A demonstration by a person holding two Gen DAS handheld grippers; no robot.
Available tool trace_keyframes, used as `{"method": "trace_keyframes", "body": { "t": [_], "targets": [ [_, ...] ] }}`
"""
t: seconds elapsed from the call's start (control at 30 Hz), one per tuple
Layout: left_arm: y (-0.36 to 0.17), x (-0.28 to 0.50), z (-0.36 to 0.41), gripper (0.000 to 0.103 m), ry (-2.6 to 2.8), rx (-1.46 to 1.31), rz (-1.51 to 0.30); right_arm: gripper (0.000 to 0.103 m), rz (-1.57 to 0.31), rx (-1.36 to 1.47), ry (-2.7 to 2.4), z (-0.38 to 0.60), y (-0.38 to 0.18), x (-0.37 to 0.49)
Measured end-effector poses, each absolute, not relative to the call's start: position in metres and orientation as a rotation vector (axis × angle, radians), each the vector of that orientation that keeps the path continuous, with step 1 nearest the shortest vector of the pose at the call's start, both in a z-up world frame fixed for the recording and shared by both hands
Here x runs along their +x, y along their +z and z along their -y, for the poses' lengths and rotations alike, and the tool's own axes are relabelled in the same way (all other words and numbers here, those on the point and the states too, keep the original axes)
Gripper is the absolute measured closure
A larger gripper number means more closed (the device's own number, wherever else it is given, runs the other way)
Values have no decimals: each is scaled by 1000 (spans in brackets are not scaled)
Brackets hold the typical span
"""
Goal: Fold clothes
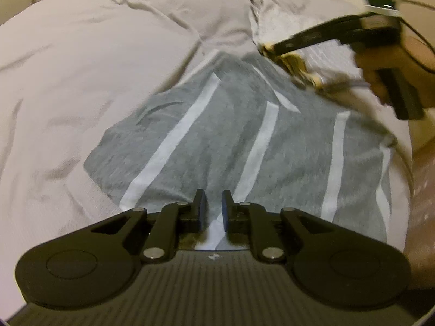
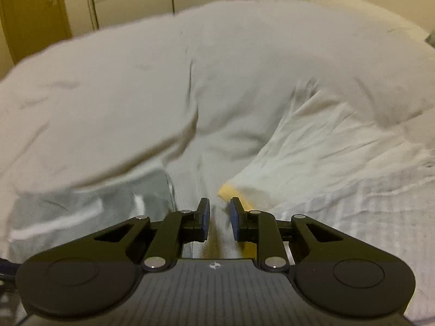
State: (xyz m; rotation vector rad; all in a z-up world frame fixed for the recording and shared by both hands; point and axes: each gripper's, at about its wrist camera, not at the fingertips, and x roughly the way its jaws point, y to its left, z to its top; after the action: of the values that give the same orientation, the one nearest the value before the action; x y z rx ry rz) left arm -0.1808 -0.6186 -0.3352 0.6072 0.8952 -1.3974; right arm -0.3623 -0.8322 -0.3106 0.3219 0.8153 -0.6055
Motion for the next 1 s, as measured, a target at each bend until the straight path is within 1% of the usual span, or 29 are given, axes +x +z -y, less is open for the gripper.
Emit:
{"method": "trace_keyframes", "body": {
  "t": [0.1, 0.17, 0.23, 0.27, 0.4, 0.57, 0.67, 0.7, 0.73, 0.8, 1.0],
  "targets": [
    [-324, -180, 599, 92, -1333, 548, -903, 80, -811, 320, -576, 803, -288, -383],
    [-314, -182, 579, 92, -1298, 518, -916, 78, -821, 332, -546, 781, -280, -394],
    [-305, -185, 557, 91, -1282, 511, -918, 69, -835, 356, -516, 754, -276, -412],
    [-302, -188, 548, 91, -1281, 514, -915, 68, -843, 366, -503, 740, -276, -422],
    [-293, -215, 519, 91, -1295, 549, -906, 67, -895, 396, -493, 702, -282, -454],
    [-285, -261, 502, 85, -1379, 644, -804, 67, -949, 393, -453, 668, -286, -487],
    [-291, -276, 497, 76, -1399, 600, -822, 67, -961, 380, -390, 658, -287, -499],
    [-297, -278, 496, 72, -1407, 559, -847, 65, -955, 380, -369, 656, -287, -502],
    [-302, -280, 495, 68, -1415, 516, -872, 61, -944, 381, -350, 657, -290, -505],
    [-313, -285, 490, 65, -1432, 447, -890, 57, -909, 386, -340, 665, -299, -511],
    [-338, -316, 487, 66, -1375, 419, -734, 57, -759, 496, -407, 700, -328, -548]
  ]
}}
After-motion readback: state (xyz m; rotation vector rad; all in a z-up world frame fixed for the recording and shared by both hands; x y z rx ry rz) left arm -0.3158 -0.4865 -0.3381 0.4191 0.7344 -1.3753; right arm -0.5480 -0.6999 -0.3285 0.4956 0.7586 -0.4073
